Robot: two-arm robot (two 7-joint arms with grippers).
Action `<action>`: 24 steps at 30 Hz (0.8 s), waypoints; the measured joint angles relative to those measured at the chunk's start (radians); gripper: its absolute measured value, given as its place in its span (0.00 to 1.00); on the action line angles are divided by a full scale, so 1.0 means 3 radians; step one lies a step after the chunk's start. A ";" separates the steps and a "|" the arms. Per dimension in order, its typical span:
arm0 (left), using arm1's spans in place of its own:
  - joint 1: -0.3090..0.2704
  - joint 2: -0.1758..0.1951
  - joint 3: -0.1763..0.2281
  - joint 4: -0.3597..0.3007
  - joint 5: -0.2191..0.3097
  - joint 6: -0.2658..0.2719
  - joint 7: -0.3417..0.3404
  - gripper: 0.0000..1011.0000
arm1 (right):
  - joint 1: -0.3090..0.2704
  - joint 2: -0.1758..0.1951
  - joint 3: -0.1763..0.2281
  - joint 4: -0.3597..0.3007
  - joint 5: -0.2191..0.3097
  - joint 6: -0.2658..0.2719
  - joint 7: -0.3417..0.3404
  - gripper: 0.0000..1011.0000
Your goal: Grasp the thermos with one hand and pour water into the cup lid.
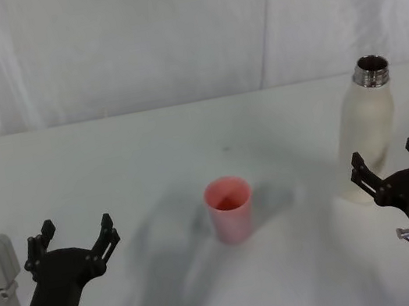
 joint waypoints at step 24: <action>0.0000 0.0000 0.0000 0.0000 0.0000 0.0000 0.0000 0.99 | 0.0320 -0.0128 0.0119 0.0423 0.0026 -0.0052 0.0274 0.99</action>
